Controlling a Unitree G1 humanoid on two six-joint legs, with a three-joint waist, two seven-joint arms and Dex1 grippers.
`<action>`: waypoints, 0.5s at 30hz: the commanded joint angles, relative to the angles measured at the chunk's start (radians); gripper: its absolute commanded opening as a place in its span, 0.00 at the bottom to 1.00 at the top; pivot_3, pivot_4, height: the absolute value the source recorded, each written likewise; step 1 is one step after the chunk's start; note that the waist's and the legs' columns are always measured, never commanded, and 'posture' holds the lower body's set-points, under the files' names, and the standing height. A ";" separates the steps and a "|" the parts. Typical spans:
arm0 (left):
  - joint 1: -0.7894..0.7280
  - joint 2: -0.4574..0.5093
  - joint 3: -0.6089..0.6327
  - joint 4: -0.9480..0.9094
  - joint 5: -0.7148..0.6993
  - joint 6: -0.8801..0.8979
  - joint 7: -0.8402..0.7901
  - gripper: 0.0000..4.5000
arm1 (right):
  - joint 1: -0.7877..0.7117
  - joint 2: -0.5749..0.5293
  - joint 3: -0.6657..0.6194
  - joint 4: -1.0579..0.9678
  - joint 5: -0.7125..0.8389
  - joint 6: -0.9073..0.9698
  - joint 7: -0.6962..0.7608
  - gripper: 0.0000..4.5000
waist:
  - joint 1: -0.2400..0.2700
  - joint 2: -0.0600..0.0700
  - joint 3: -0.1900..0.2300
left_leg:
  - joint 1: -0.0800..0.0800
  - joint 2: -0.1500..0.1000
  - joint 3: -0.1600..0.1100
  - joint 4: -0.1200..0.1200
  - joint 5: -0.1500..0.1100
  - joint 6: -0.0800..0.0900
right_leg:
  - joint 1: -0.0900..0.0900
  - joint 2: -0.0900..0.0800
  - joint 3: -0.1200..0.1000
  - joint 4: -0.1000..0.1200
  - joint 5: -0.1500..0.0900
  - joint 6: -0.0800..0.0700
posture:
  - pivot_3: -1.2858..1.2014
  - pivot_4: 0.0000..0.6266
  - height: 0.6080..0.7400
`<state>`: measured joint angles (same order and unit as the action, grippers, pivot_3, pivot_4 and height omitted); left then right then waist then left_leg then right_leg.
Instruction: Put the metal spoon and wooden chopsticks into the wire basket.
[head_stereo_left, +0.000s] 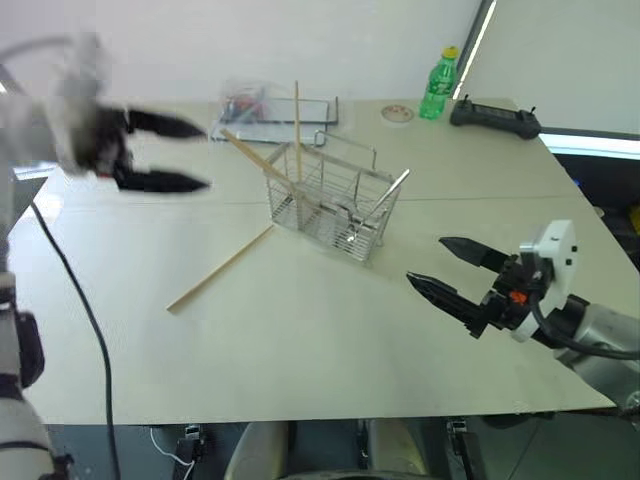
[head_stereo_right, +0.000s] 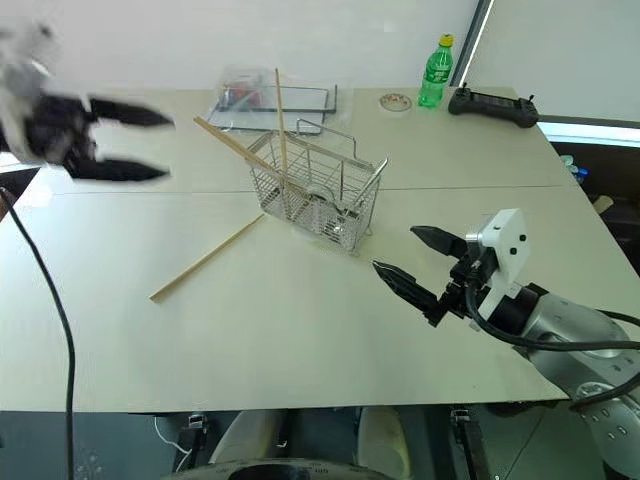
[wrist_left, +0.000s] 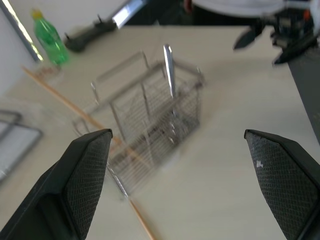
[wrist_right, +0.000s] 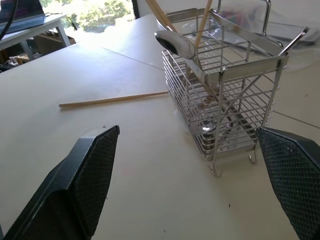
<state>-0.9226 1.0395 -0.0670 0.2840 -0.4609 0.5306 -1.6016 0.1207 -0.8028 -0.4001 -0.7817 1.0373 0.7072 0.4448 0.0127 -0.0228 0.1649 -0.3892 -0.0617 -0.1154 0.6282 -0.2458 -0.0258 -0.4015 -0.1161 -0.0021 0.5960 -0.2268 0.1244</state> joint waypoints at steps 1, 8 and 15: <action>0.084 0.043 -0.056 -0.085 0.055 -0.060 -0.013 0.99 | -0.001 0.009 -0.008 -0.018 -0.011 -0.025 0.005 1.00 | -0.001 0.000 0.000 | 0.000 0.001 0.000 0.000 0.000 0.000 | 0.000 0.001 0.000 0.000 0.000 0.000 | 0.52 0.24 0.89; 0.164 -0.088 -0.162 -0.070 0.285 -0.101 0.219 0.99 | 0.016 0.031 -0.009 -0.035 -0.020 -0.026 -0.004 1.00 | 0.007 0.000 0.000 | 0.000 0.003 0.000 0.001 0.000 0.000 | 0.000 0.001 -0.001 0.000 0.000 -0.001 | 0.52 0.24 0.89; 0.114 -0.277 -0.218 -0.010 0.407 0.065 0.441 0.99 | 0.026 0.048 -0.014 -0.046 -0.025 -0.030 -0.016 1.00 | 0.000 -0.001 0.000 | -0.001 0.001 0.000 0.002 0.000 0.000 | 0.000 0.001 -0.001 0.000 0.002 0.003 | 0.52 0.24 0.89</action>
<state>-0.7727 0.7737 -0.2843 0.2767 -0.0832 0.5603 -1.2101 0.1497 -0.7630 -0.3981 -0.7942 1.0055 0.7062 0.4345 0.0123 -0.0234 0.1649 -0.3899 -0.0601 -0.1149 0.6298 -0.2457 -0.0256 -0.4014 -0.1151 -0.0031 0.5965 -0.2247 0.1273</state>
